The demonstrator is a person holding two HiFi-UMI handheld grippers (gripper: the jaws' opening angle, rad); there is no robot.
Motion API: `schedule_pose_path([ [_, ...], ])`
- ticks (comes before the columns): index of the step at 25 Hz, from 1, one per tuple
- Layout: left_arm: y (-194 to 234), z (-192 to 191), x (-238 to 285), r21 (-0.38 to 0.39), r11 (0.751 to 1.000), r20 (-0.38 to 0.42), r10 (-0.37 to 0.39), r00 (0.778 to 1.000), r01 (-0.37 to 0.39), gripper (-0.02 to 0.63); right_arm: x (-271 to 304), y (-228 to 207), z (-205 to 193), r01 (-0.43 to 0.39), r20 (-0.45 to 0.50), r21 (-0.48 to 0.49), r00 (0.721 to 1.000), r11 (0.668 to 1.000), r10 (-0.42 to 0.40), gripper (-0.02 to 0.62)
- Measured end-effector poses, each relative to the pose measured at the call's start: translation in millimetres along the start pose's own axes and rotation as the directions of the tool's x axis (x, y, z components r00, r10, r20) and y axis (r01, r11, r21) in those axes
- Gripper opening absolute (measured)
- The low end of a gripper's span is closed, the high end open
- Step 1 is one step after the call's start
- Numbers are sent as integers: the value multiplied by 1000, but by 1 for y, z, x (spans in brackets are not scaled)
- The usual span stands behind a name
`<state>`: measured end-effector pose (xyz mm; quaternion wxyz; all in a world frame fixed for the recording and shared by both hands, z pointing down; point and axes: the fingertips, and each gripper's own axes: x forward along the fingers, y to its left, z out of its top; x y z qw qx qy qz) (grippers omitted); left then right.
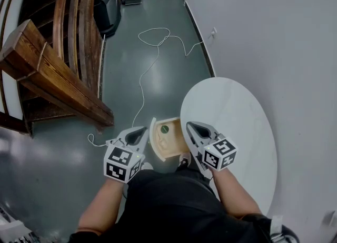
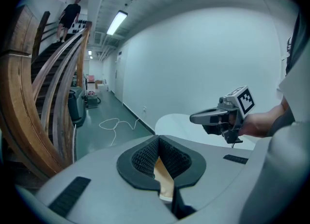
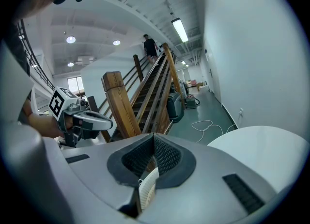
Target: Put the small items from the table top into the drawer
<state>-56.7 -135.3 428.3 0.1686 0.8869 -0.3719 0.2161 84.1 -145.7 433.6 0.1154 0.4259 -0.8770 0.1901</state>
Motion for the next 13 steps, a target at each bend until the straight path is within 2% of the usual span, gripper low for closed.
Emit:
schedule_pose_path([
  [13, -1, 0, 0, -3, 1000, 0, 1, 1000, -1, 14, -1, -1, -1, 1, -5, 1, 1000, 1000, -1, 8],
])
